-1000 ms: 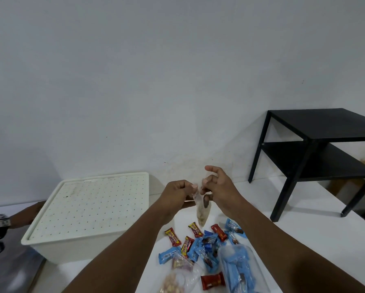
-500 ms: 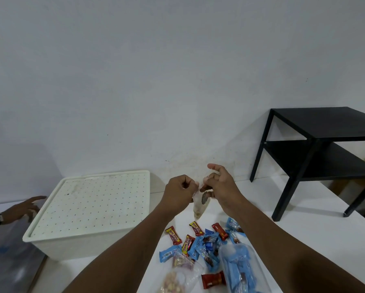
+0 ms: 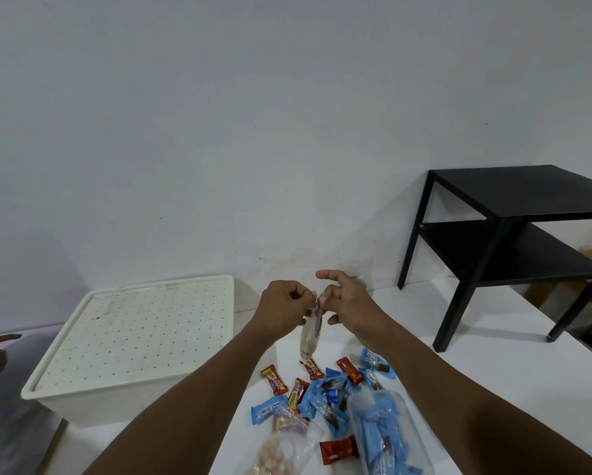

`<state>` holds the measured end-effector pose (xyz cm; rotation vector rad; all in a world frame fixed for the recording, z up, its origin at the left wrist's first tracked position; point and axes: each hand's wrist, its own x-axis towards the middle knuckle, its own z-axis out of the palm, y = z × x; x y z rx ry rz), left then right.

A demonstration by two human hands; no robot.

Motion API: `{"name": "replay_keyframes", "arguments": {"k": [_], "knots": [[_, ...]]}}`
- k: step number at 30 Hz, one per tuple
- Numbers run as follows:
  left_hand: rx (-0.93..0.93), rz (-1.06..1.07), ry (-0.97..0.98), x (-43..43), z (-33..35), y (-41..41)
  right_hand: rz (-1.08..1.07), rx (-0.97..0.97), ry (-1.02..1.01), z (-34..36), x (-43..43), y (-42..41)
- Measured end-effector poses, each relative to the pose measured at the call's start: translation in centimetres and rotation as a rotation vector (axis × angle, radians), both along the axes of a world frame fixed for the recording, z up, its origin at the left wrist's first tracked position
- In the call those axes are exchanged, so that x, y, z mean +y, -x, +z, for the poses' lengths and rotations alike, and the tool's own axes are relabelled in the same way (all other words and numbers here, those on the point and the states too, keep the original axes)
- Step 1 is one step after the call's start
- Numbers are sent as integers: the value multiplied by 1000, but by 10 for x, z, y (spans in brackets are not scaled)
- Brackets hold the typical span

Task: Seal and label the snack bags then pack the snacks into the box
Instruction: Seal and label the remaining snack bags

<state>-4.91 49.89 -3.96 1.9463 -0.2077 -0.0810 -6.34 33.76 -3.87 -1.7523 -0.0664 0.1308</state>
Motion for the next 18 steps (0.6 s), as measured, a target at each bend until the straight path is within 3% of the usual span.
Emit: {"name": "replay_keyframes", "arguments": {"k": [3,8,12,18], "knots": [[-14,11,-4,-3,-2,3,-28,7,-53,-1,-1,0],[-9,-65,-5,3,-4,12,-248,98,-249,4,-10,-6],[-126,-94,-28,3,-16,29,-391,156,-352,8,-21,-12],[-293,-199,-315,-9,-30,33,-468,179,-375,8,-24,-19]]}}
